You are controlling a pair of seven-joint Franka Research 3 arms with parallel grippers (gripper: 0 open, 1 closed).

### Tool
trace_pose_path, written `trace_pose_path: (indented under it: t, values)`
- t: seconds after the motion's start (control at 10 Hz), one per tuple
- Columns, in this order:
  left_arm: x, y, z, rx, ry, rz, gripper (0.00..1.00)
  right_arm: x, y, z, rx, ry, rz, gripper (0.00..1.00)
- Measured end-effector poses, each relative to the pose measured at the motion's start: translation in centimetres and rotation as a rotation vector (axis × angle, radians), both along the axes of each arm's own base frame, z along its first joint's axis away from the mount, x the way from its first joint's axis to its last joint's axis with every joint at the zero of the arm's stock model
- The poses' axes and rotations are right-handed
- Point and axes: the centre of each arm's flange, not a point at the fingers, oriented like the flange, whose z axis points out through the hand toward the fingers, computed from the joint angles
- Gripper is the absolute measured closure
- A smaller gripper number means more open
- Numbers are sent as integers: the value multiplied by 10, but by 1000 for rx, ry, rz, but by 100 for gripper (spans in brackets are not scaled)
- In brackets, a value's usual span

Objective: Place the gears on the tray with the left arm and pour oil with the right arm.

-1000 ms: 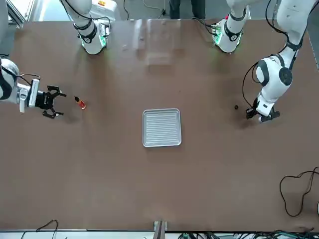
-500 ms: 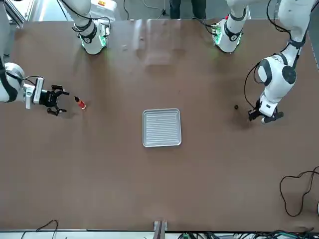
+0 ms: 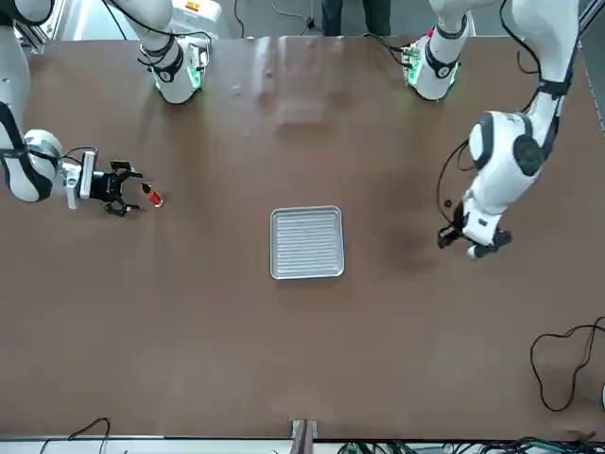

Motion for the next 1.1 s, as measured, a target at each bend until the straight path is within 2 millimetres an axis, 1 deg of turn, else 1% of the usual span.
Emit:
trace_pose_path:
  t: [0.1,0.2,0.4,0.5,0.6,0.7,0.8,0.9,1.1]
  values:
    - [-2,-51,1,-29,11,38,77,1,1,0,6,-1,3,0]
    - [-7,-97,0,-44,21,59,77,2,3,0,10,-1,7,0]
    - [-15,-167,-2,-49,22,106,77,4,11,1,31,-6,24,0]
    - [-24,-207,-11,-48,27,117,77,5,15,1,40,-13,35,0]
    - [-33,-243,-23,-44,33,124,77,7,18,0,44,-22,45,0]
    - [-36,-268,-34,-45,36,133,77,8,22,-2,50,-35,57,0]
    - [-35,-285,-41,-54,40,144,77,9,27,-5,57,-37,67,0]
    - [-33,-296,-46,-63,44,156,77,10,30,-8,62,-37,74,0]
    - [-30,-307,-52,-77,50,172,77,13,33,-10,64,-40,73,1]
